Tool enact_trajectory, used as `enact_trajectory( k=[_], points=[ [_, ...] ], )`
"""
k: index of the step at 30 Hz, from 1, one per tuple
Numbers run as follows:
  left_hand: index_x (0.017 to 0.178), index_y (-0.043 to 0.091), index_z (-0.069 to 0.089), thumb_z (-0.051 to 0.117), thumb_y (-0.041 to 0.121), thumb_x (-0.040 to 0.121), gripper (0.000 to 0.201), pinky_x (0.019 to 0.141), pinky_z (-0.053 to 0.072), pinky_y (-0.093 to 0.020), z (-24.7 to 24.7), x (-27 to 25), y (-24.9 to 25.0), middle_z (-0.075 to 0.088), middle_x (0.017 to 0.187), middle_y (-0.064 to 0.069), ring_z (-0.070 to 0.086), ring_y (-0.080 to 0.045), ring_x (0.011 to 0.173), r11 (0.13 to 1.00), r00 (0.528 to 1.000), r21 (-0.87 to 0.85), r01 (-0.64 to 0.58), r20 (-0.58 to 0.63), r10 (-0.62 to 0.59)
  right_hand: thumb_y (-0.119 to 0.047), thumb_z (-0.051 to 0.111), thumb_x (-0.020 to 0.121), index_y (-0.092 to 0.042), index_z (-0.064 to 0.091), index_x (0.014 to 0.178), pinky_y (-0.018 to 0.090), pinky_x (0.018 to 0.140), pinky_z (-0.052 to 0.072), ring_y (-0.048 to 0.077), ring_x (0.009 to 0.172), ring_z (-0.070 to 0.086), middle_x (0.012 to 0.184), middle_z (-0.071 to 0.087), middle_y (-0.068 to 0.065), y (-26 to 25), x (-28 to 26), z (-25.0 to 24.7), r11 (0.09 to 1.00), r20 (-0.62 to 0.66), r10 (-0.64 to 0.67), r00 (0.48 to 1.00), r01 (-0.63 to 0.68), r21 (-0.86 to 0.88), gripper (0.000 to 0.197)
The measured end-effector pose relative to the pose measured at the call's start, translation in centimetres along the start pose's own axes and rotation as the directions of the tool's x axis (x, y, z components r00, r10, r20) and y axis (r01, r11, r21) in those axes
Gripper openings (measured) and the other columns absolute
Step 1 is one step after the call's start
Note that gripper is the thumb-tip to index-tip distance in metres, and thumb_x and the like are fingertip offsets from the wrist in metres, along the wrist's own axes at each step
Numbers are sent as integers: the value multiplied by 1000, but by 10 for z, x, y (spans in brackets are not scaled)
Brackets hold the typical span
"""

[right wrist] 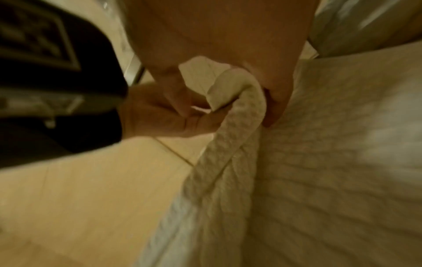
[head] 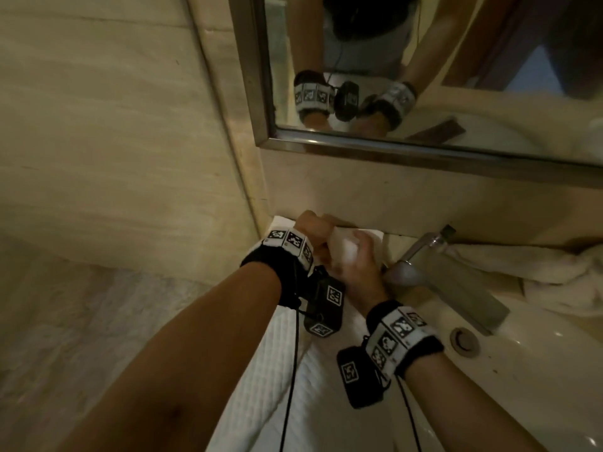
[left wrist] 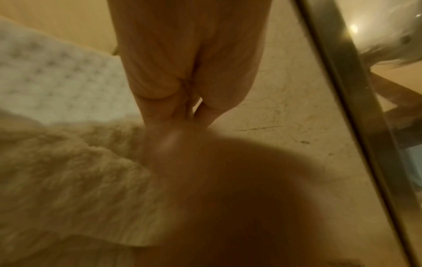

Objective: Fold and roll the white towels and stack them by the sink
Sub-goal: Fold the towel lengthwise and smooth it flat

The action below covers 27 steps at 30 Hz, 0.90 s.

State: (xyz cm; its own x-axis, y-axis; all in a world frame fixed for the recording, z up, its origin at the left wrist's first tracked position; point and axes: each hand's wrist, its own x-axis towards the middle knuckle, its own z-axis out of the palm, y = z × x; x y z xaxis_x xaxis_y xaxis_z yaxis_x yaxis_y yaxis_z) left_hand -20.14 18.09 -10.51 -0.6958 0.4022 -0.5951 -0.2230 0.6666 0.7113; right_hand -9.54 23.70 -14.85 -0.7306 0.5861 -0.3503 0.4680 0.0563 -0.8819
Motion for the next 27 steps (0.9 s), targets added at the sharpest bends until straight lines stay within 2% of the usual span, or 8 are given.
enact_trajectory(
  k=[3, 5, 11, 13, 15, 17, 22, 27],
  points=[
    [126, 0, 54, 53, 15, 94, 35, 78, 51, -20, 0, 2, -7, 60, 124, -19, 59, -32, 111, 993, 997, 87, -81, 11, 80, -13, 59, 86, -5, 42, 134, 42, 102, 42, 29, 117, 50, 130, 50, 12, 17, -1, 4, 961, -99, -91, 991, 61, -268, 51],
    [122, 9, 57, 58, 11, 88, 34, 86, 52, -29, -8, 4, -11, 64, 117, -19, 62, -32, 106, 957, 979, 238, -166, -78, 190, -1, 49, 89, -5, 48, 131, 32, 100, 40, 31, 118, 50, 130, 51, 15, 14, 1, -2, 965, -152, -38, 988, -3, -263, 43],
    [126, 19, 54, 53, 2, 76, 53, 102, 35, -32, -29, 7, -47, 45, 123, -17, 43, -35, 117, 866, 907, 457, -203, -246, 342, -3, 44, 93, -4, 40, 136, 9, 62, 27, 31, 119, 49, 131, 50, 18, 5, 12, 0, 928, -203, 54, 978, -124, -350, 43],
    [131, 25, 51, 53, 8, 80, 53, 103, 31, -38, -34, 10, -58, 40, 128, -16, 35, -37, 120, 817, 914, 566, -111, -265, 308, -4, 40, 95, -5, 44, 134, 10, 78, 33, 30, 122, 47, 134, 50, 14, -6, 14, 1, 921, -209, 201, 957, -257, -293, 39],
    [129, 25, 51, 54, 12, 84, 47, 104, 31, -39, -36, 15, -64, 39, 130, -15, 34, -38, 120, 775, 922, 628, -72, -254, 292, -4, 36, 97, -6, 49, 132, 40, 103, 36, 31, 129, 43, 139, 49, 13, -23, 13, -2, 785, -183, 231, 955, -295, -546, 37],
    [123, 19, 55, 56, 15, 85, 38, 105, 31, -38, -39, 19, -64, 38, 128, -15, 35, -37, 119, 767, 928, 638, -68, -242, 283, -3, 36, 97, -2, 45, 136, 56, 108, 29, 37, 135, 36, 145, 43, 19, -28, 18, -4, 606, -167, 156, 974, -227, -762, 40],
    [108, 17, 60, 56, 21, 84, 25, 96, 39, -36, -43, 25, -62, 50, 115, -14, 44, -35, 112, 758, 930, 648, -72, -231, 285, -12, 26, 102, -1, 32, 145, 57, 111, 24, 38, 137, 32, 150, 34, 19, -32, 23, -2, 536, -119, 185, 976, -201, -820, 44],
    [96, 3, 66, 54, 7, 85, 16, 86, 41, -31, -57, 19, -63, 48, 113, -20, 53, -36, 96, 788, 855, 590, -176, -304, 420, -20, 27, 102, -3, 32, 145, 47, 113, 23, 35, 138, 33, 150, 35, 18, -21, 34, 1, 429, -126, 256, 958, -230, -874, 46]
  ],
)
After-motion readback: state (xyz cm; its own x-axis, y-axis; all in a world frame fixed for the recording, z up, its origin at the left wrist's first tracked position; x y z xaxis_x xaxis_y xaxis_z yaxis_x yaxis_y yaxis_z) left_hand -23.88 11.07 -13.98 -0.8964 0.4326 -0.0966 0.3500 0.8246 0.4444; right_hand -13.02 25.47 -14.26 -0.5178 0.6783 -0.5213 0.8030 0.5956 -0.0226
